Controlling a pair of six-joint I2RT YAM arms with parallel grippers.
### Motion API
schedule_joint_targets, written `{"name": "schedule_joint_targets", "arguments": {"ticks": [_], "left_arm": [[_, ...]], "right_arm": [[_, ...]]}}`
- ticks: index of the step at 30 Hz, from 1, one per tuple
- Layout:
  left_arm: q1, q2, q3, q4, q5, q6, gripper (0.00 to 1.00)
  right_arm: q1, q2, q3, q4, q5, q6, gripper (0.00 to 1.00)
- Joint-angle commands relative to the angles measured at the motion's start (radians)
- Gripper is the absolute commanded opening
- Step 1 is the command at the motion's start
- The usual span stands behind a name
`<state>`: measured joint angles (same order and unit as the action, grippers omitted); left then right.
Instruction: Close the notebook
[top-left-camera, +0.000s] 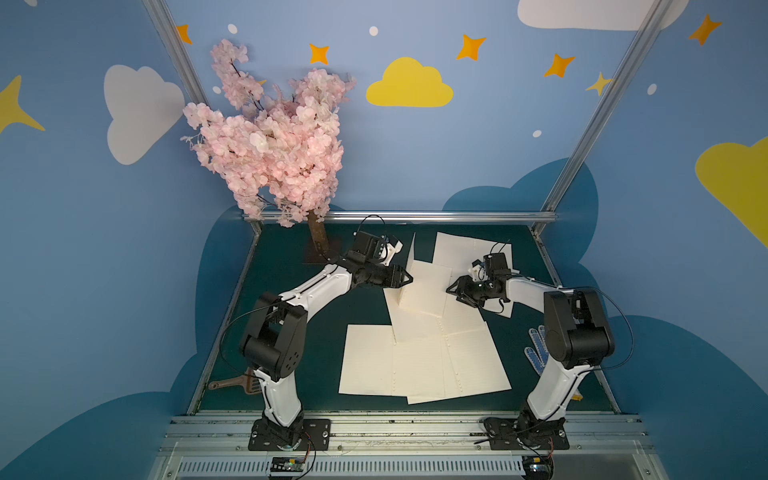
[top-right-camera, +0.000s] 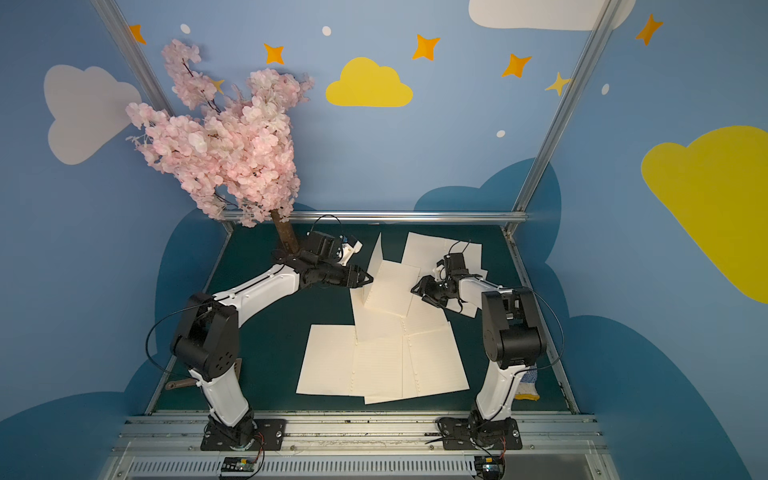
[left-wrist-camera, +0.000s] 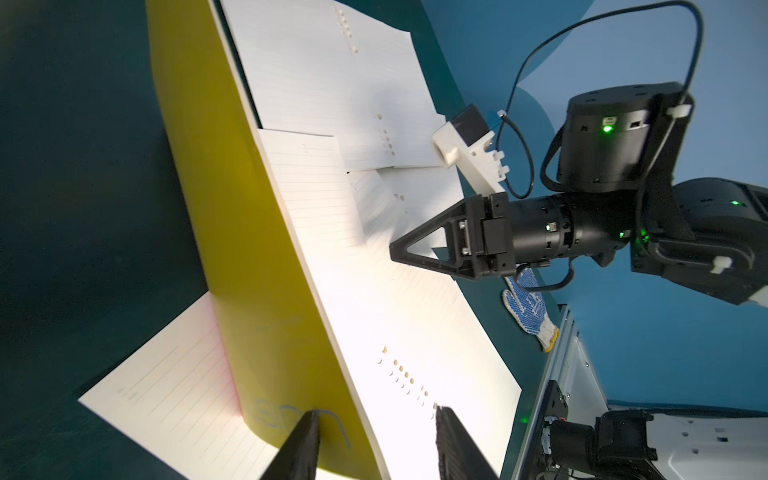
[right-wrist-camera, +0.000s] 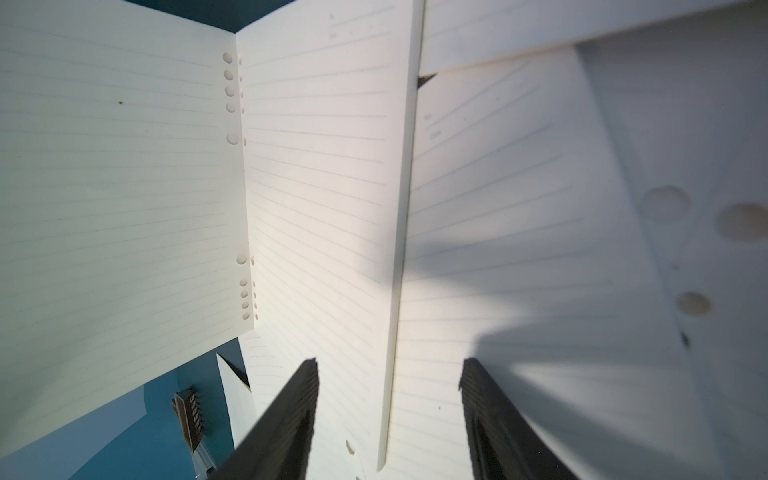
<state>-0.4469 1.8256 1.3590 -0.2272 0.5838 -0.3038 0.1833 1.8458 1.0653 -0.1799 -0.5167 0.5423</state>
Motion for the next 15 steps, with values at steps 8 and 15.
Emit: {"name": "schedule_joint_targets", "arguments": {"ticks": [8,15], "left_arm": [[-0.022,0.094,0.048,0.067,0.167,-0.023,0.48],[-0.046,0.135,0.075,0.074,0.194,-0.026,0.49]], "right_arm": [[-0.024,-0.096,-0.028,-0.018,-0.007,0.008,0.58],[-0.037,-0.124,-0.039,-0.025,-0.008,0.009,0.59]]}}
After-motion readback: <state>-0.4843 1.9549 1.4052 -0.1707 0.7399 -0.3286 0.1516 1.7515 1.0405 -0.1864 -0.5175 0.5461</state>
